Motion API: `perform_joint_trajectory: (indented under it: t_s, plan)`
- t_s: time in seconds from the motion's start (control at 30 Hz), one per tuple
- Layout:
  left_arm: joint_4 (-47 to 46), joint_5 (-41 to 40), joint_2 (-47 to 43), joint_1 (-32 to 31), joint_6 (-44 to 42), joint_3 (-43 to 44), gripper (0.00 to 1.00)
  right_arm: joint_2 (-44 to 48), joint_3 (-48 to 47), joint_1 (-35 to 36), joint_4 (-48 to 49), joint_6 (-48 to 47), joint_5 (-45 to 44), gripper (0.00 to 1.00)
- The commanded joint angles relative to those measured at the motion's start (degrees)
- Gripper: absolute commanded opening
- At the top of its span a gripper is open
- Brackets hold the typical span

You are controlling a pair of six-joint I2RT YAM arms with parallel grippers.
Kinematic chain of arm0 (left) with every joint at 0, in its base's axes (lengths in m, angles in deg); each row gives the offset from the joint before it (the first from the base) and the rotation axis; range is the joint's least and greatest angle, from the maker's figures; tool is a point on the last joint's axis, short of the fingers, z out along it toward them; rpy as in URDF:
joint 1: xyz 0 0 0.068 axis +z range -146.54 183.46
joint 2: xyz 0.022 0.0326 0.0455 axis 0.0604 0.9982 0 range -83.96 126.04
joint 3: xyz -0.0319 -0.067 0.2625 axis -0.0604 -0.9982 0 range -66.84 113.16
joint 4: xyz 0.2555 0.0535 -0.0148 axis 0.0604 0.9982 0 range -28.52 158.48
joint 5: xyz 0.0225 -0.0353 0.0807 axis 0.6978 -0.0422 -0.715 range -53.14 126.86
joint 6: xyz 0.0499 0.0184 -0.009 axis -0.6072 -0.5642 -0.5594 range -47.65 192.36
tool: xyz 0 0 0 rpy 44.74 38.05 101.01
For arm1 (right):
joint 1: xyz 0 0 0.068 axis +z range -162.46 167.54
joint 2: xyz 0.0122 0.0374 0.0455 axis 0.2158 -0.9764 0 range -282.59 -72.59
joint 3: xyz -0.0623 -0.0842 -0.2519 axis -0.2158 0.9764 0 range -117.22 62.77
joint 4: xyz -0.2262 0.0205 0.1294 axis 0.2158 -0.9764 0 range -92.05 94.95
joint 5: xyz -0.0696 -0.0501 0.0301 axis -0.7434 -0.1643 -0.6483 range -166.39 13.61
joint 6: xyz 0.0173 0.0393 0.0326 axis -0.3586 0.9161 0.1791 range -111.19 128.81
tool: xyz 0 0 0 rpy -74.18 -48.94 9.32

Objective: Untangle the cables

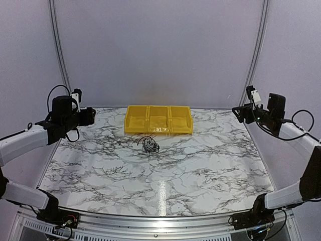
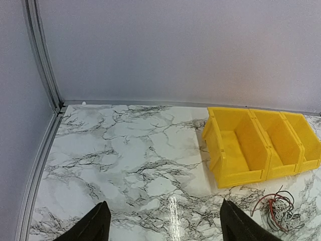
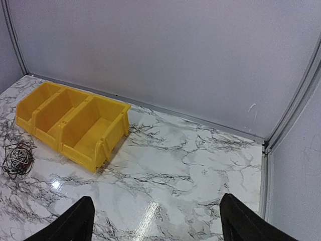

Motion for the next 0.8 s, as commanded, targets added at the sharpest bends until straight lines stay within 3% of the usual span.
perform_joint_trajectory:
  t_s: [0.0, 0.17, 0.37, 0.6, 0.77]
  plan:
    - [0.46, 5.95, -0.47, -0.42, -0.71, 0.01, 0.79, -2.39, 0.72, 0.67, 4.31, 0.45, -1.96, 0.91]
    - [1.43, 11.33, 0.87, -4.64, 0.15, 0.58, 0.76, -5.44, 2.39, 0.89, 8.16, 0.37, -8.82, 0.96]
    - [2.62, 13.72, 4.71, -12.48, 0.92, 1.62, 0.80, -8.04, 2.27, -0.29, 7.61, -1.69, -8.72, 0.97]
    - [4.52, 16.37, 12.82, -18.80, 6.82, 5.03, 0.85, -6.57, 4.81, -0.50, 8.47, -5.43, 4.41, 0.92]
    - [0.09, 13.54, 17.70, -22.60, 10.98, 5.18, 0.98, -6.78, 4.91, 0.51, 7.39, -7.99, 11.23, 0.83]
